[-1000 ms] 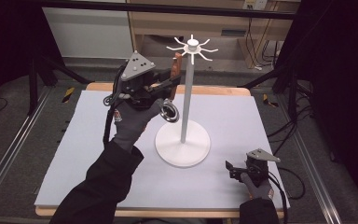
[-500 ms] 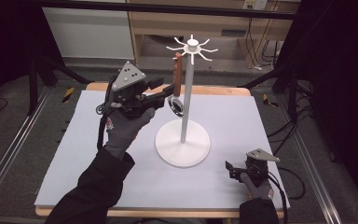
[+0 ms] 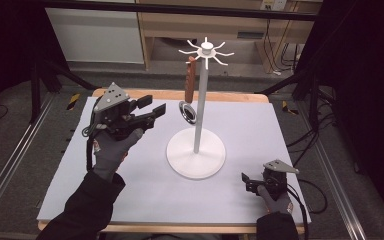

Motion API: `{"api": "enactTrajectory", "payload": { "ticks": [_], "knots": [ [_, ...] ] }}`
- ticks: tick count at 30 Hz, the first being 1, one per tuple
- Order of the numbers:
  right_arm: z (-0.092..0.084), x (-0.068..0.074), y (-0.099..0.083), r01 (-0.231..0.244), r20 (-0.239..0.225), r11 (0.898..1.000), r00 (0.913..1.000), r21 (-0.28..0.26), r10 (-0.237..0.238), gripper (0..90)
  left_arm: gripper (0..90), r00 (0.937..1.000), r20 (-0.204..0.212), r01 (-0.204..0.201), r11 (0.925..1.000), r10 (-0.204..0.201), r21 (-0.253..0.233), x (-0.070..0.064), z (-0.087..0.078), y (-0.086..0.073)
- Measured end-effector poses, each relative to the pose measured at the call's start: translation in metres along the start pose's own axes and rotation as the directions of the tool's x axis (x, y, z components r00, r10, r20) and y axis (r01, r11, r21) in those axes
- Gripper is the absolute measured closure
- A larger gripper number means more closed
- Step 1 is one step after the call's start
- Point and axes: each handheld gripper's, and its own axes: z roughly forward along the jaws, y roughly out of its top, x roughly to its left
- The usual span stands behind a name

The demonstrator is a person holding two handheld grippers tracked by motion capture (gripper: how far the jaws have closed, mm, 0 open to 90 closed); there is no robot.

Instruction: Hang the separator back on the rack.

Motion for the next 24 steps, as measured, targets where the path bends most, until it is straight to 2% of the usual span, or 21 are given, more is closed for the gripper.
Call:
{"api": "enactTrajectory", "payload": {
  "ticks": [7,11,17,24],
  "knots": [
    [0.0,0.001,0.0,-0.008,0.0,1.0,1.0,0.004,0.008,5.3,43.7,0.9994,-0.031,0.016,0.9986,-0.014,0.05,0.015,-0.01,-0.033],
    [0.0,0.001,0.0,-0.007,0.002,1.0,1.0,0.004,0.007,5.3,43.4,0.9983,-0.048,0.037,0.9954,-0.033,0.088,0.025,-0.012,-0.055],
    [0.001,0.0,-0.001,0.003,0.014,1.0,0.9999,0.005,-0.004,5.2,41.5,0.9959,-0.081,0.052,0.9855,-0.039,0.162,0.04,-0.013,-0.086],
    [0.001,0.0,-0.001,0.007,0.027,1.0,0.9996,0.008,-0.007,5.1,39.4,0.9911,-0.12,0.084,0.9695,-0.058,0.23,0.057,-0.02,-0.122]
  ]
}}
